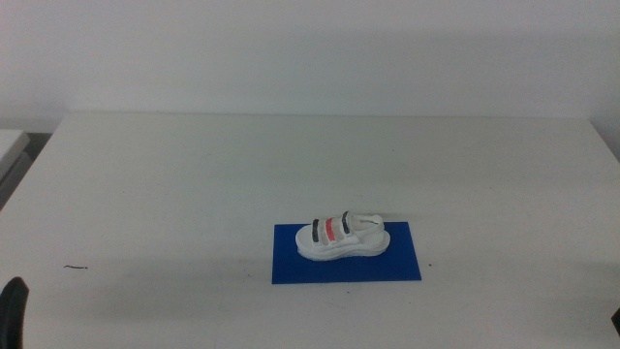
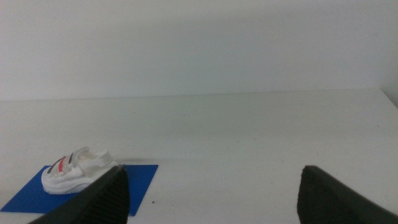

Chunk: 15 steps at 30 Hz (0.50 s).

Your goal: Use one arm to grab the shoe from the table and place it on the mat.

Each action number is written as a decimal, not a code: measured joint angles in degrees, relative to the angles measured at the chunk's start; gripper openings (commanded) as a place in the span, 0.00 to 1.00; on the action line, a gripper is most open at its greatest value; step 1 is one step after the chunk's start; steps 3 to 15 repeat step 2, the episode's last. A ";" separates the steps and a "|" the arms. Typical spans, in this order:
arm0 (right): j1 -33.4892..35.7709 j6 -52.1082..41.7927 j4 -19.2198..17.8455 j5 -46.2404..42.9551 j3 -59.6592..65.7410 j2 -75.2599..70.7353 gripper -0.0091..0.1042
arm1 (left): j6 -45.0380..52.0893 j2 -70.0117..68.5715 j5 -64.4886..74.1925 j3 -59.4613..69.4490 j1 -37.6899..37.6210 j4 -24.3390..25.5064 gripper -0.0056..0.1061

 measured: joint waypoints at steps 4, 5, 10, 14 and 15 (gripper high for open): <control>0.00 0.00 0.00 0.23 0.00 0.00 0.77 | 0.00 0.00 0.00 0.00 0.00 0.00 0.89; 0.00 0.00 0.00 0.23 0.00 0.00 0.77 | 0.00 0.00 0.00 0.00 0.00 0.00 0.89; 0.00 0.00 0.00 0.23 0.00 0.00 0.77 | 0.00 0.00 0.00 0.00 0.00 0.00 0.89; 0.00 0.00 0.00 0.23 0.00 0.00 0.77 | 0.00 0.00 0.00 0.00 0.00 0.00 0.89; 0.00 0.00 0.00 0.23 0.00 0.00 0.77 | 0.00 0.00 0.00 0.00 0.00 0.00 0.89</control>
